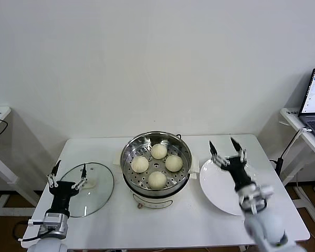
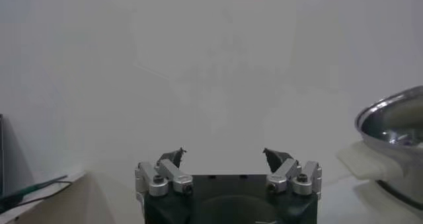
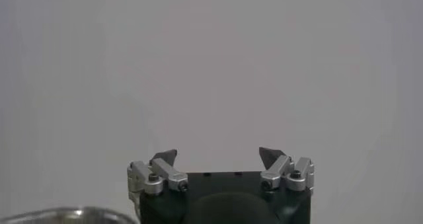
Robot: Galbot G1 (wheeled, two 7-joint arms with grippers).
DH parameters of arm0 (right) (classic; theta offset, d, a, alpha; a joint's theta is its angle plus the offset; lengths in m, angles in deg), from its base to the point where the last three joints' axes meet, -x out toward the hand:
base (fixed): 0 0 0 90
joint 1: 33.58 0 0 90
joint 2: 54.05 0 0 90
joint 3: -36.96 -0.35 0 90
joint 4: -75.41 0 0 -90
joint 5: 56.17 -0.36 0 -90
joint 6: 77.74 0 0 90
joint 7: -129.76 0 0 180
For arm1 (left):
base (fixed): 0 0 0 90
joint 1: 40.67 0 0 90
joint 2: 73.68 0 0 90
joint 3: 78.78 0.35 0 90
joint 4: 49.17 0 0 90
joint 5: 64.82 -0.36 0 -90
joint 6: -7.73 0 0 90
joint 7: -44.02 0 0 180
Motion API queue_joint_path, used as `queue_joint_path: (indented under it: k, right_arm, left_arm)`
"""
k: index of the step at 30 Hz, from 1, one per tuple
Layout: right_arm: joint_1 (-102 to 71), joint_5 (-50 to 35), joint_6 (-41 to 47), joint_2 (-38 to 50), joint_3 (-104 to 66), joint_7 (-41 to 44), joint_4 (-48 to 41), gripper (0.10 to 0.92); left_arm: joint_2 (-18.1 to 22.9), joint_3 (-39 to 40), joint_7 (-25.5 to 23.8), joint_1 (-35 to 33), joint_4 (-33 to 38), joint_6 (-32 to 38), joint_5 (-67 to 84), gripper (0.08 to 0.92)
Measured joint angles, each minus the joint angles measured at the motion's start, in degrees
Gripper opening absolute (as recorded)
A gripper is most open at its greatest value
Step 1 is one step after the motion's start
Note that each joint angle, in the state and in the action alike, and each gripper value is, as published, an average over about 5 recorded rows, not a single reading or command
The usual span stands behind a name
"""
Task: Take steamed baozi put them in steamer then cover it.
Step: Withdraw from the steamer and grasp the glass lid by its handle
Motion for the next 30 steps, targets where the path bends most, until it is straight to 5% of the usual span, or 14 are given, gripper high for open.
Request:
queue_joint_path:
  k: [18,30]
  right_arm:
    - [-5.8,6.8,-6.7,-11.0,-1.2,-2.6,-1.8,0.823]
    - [-6.3,8.8,-7.8,-13.6,-0.2,-2.8,-3.1,0.823]
  left_arm:
    - [-2.7,-1.4,11.6,-0.5,-14.5,15.0,-42.2,0.823]
    - [-3.6,-2.4,17.8,2.8,-25.0,17.4,-62.4,0.823]
